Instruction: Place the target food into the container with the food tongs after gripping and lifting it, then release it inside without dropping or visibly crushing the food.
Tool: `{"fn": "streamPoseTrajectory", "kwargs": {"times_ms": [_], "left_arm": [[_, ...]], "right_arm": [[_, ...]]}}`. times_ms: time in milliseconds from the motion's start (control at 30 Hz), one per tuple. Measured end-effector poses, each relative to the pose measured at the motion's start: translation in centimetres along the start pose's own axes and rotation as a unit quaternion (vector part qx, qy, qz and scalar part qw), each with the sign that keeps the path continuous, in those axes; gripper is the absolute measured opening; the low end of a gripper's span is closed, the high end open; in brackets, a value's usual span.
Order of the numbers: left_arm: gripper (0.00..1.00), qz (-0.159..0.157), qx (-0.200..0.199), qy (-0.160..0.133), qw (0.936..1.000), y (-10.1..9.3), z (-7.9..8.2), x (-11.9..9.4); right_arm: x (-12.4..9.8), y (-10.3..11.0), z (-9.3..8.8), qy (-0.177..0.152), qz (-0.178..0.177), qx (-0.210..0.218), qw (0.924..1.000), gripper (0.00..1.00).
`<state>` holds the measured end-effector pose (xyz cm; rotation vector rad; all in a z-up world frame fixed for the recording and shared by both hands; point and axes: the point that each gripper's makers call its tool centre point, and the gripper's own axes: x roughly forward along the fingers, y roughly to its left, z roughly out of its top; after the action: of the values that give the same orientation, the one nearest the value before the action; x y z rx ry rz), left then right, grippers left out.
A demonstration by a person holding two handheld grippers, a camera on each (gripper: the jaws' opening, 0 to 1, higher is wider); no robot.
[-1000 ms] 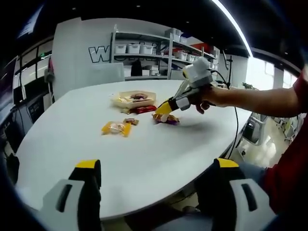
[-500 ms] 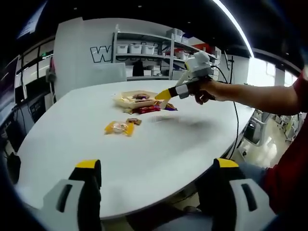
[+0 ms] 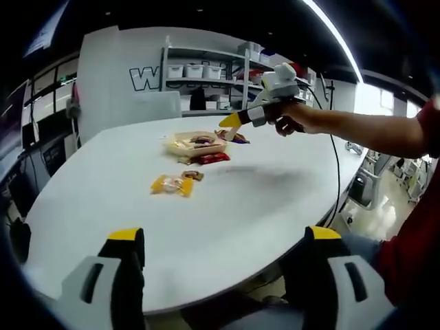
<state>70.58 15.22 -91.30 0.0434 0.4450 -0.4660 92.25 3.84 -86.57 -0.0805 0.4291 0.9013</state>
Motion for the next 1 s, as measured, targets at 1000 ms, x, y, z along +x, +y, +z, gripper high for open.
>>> {"fn": "streamPoseTrajectory", "kwargs": {"times_ms": [1000], "left_arm": [[0.97, 0.012, -0.011, -0.002, 0.9999, 0.9, 0.4, -0.1]], "right_arm": [[1.2, -3.3, 5.5, -0.029, -0.044, -0.011, 0.9985, 0.17]]}}
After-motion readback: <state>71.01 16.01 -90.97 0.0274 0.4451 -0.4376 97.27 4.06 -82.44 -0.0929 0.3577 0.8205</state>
